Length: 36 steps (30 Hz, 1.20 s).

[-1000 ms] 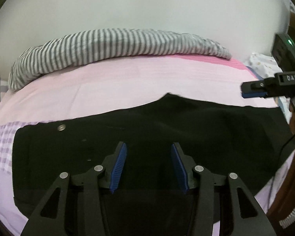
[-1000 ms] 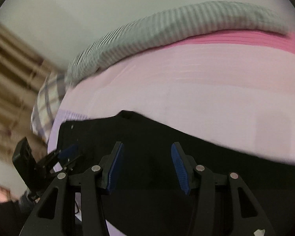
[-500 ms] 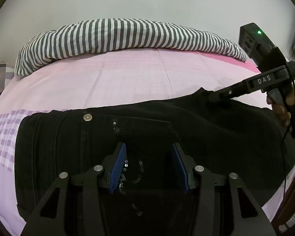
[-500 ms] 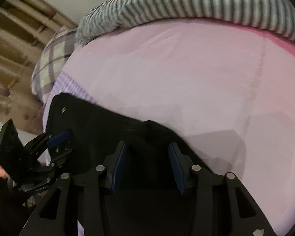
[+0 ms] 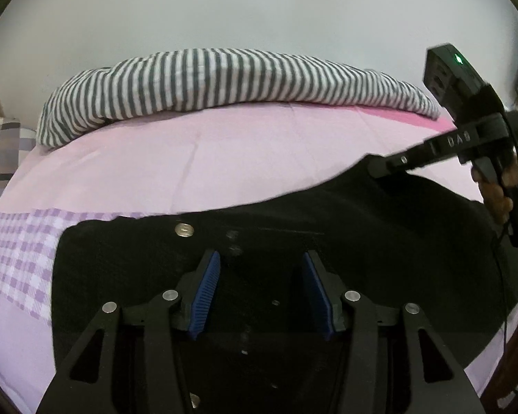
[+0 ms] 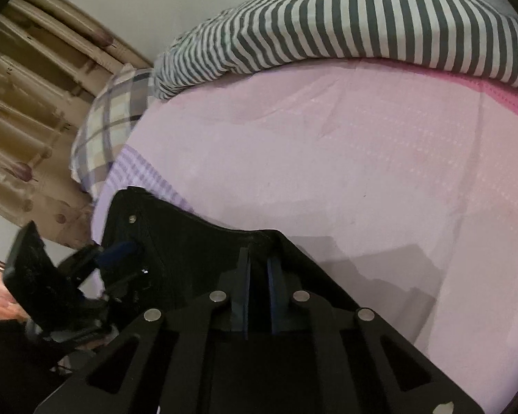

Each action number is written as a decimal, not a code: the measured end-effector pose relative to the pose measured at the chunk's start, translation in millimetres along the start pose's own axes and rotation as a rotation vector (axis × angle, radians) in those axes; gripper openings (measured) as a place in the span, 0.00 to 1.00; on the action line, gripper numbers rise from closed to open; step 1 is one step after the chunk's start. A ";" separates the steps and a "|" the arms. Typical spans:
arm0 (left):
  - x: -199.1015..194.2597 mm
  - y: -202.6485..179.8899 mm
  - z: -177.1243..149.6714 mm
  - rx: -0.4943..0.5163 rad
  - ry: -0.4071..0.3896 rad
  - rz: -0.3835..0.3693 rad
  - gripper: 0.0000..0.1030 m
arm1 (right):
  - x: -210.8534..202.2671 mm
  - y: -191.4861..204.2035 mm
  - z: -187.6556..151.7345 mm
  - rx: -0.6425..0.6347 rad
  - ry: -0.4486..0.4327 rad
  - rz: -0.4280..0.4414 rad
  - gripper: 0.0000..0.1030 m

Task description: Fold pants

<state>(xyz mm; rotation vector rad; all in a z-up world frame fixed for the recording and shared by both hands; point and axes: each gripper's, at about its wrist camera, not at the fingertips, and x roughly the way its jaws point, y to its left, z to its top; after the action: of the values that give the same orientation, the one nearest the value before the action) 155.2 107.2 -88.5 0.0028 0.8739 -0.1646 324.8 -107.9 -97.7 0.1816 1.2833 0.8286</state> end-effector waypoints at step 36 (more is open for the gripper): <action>66.8 -105.1 51.8 0.140 0.132 -0.225 0.52 | -72.2 -21.5 -117.1 0.170 -0.155 -0.551 0.28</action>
<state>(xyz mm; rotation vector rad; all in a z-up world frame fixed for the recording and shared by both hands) 221.5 -9.7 -99.4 0.0464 0.9921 -0.4396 226.1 -205.9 -90.5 0.0205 1.1759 0.2301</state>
